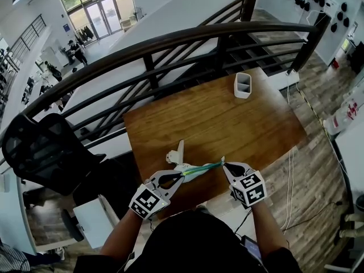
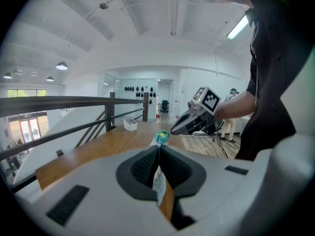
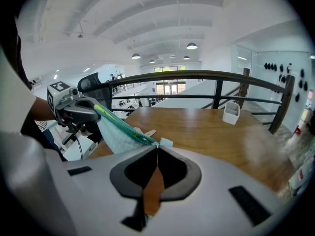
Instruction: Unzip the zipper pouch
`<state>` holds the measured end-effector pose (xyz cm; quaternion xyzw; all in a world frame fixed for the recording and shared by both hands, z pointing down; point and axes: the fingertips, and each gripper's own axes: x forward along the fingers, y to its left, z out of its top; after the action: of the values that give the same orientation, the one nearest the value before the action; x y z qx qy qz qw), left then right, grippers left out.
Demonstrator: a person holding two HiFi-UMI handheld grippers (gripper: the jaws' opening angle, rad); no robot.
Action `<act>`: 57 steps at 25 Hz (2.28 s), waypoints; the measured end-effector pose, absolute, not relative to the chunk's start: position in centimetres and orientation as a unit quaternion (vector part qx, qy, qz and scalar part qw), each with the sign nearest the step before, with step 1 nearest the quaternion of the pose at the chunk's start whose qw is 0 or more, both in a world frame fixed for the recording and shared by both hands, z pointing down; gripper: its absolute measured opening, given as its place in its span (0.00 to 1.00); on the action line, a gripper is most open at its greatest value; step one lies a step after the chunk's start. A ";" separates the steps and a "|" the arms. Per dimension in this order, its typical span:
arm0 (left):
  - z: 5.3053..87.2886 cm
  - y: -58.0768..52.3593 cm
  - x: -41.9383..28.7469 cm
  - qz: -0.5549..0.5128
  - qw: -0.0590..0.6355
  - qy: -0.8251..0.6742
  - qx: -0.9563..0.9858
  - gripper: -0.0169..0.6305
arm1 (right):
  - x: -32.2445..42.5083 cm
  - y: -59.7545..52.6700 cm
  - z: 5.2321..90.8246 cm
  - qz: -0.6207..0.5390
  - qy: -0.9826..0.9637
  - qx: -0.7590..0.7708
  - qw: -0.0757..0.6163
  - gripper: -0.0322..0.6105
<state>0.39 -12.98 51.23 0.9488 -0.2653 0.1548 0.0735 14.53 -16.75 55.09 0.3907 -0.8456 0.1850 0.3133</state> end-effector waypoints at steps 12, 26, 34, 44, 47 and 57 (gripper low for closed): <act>51.1 -15.0 1.3 0.143 0.089 -0.276 0.946 0.05 | 16.0 -18.1 53.2 0.168 -0.843 0.421 0.290 0.05; 51.3 -19.7 3.2 0.175 0.065 -0.310 0.932 0.05 | 17.9 -21.9 52.2 0.163 -0.841 0.445 0.260 0.05; 51.8 -23.8 3.9 0.159 0.107 -0.331 0.924 0.05 | 18.6 -25.4 52.4 0.162 -0.836 0.467 0.238 0.05; 53.4 -27.8 4.1 0.164 0.152 -0.330 0.917 0.21 | 18.4 -29.8 52.6 0.160 -0.835 0.481 0.214 0.21; 53.2 -28.1 3.4 0.143 0.174 -0.339 0.914 0.28 | 18.1 -29.7 53.2 0.166 -0.837 0.473 0.220 0.21; 53.7 -28.4 1.9 0.129 0.193 -0.360 0.904 0.30 | 18.2 -28.2 53.5 0.170 -0.833 0.474 0.228 0.21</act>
<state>1.85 -28.37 53.71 0.9036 -0.3599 0.1293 0.1929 18.19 -28.23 53.53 0.4744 -0.8332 0.1700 0.2277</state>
